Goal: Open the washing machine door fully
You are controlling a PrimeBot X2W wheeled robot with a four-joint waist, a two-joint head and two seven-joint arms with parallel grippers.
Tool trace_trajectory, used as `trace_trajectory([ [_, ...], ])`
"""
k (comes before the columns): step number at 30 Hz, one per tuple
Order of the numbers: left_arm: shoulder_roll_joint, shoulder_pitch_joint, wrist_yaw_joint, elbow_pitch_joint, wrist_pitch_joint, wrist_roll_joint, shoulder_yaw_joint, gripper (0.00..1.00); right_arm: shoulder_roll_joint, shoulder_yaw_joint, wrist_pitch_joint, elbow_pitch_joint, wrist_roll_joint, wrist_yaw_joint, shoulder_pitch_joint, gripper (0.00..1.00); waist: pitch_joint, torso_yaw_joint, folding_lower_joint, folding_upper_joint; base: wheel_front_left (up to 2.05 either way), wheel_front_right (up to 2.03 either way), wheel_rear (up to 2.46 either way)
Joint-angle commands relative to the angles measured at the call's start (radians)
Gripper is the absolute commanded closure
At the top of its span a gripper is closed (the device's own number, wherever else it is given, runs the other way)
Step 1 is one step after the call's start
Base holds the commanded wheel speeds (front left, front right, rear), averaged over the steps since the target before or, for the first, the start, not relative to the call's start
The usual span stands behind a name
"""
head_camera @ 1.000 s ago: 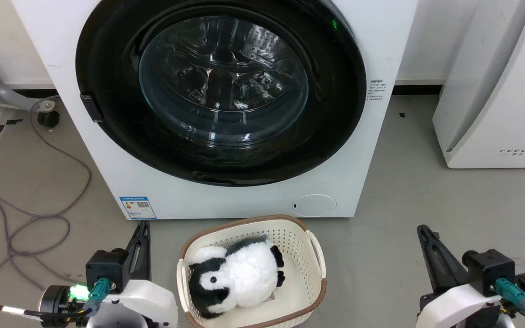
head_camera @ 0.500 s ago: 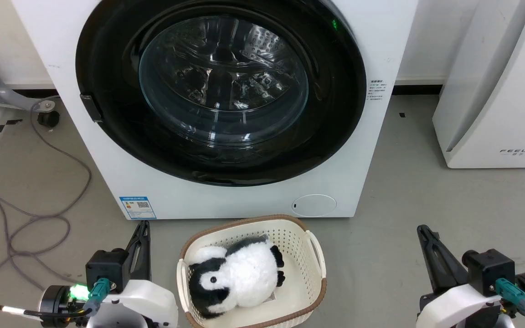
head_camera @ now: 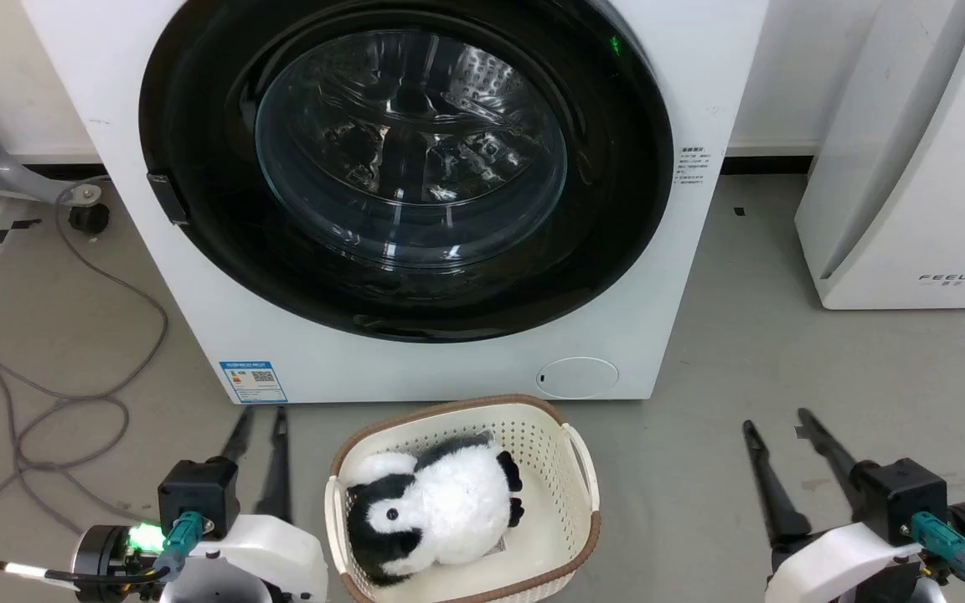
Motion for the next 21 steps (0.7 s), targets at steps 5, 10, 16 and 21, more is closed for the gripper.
trace_trajectory([
  [5, 0.0, -0.003, 0.007, 0.003, -0.012, -0.003, -0.007, 0.0, 0.0, -0.008, -0.012, -0.007, 0.016, 0.0, 0.0, 0.0, 0.001, 0.0, 0.0, -0.0001, 0.0, 0.0, 0.0],
  [10, 0.0, -0.005, 0.013, 0.004, -0.022, -0.006, -0.014, 0.0, 0.0, -0.015, -0.022, -0.02, 0.035, 0.0, 0.0, 0.0, 0.003, 0.0, 0.0, -0.0001, 0.0, 0.0, 0.0],
  [16, 0.0, -0.008, 0.019, 0.003, -0.035, -0.009, -0.021, 0.0, 0.0, -0.02, -0.035, -0.034, 0.057, 0.0, 0.0, 0.0, 0.004, 0.001, 0.0, -0.0001, 0.0, 0.0, 0.0],
  [21, 0.0, -0.011, 0.024, 0.004, -0.045, -0.011, -0.026, 0.0, 0.0, -0.025, -0.045, -0.047, 0.074, 0.0, 0.0, 0.0, 0.006, 0.001, 0.0, -0.0001, 0.0, 0.0, 0.0],
])
